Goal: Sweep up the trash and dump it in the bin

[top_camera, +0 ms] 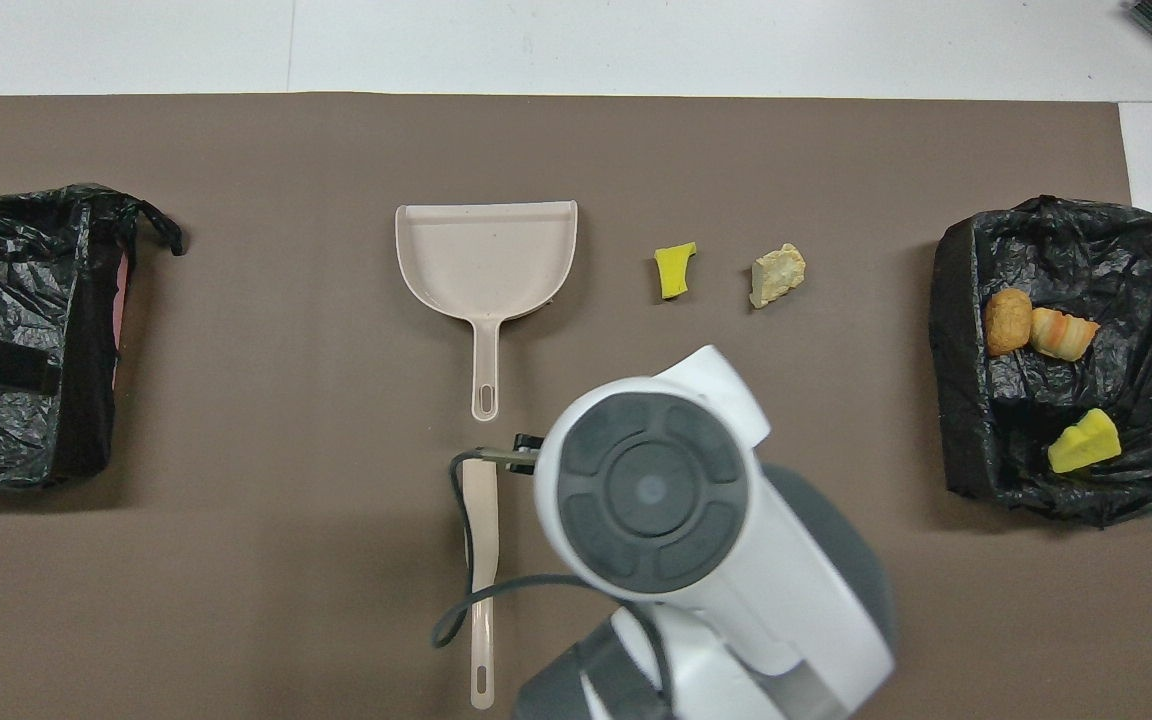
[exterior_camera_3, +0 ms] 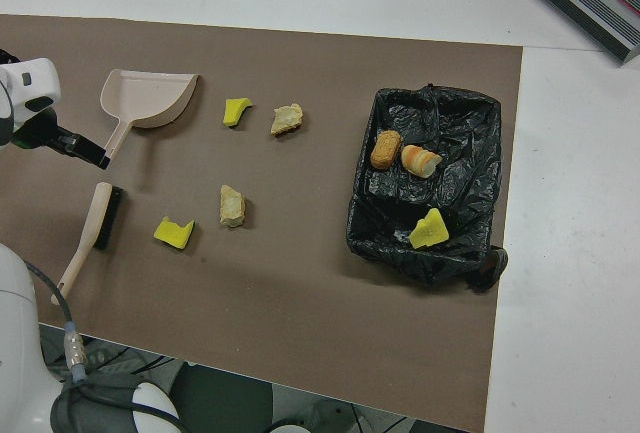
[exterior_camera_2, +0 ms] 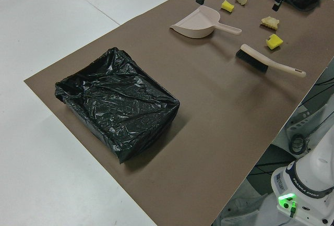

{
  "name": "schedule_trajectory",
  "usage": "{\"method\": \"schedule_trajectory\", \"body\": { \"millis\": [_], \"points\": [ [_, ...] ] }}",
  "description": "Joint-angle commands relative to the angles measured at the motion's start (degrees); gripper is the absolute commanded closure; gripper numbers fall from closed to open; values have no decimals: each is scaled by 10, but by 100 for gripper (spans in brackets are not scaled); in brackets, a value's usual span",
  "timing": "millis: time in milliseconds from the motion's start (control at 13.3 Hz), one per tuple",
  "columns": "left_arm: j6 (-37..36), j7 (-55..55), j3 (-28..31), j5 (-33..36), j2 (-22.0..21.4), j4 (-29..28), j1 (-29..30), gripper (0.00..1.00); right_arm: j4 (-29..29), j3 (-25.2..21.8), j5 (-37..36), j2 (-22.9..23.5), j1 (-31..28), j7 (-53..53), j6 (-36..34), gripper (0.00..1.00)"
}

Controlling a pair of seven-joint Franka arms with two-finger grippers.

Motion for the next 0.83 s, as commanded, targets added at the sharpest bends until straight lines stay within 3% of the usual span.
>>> {"method": "schedule_trajectory", "body": {
  "millis": [0, 302, 528, 754],
  "points": [
    [2, 1, -2, 9, -10, -7, 5, 0, -58, -3, 17, -10, 32, 38, 55, 0],
    [2, -2, -3, 9, -10, -7, 3, 0, -89, -3, 23, 25, 89, 71, 92, 0],
    [33, -5, -10, 6, -6, -20, -16, 0, -90, -3, 23, 55, 94, 63, 115, 7],
    [194, -12, -10, 5, 40, -59, -71, 0, -113, -2, 29, 64, 94, 51, 136, 15]
  ]
}}
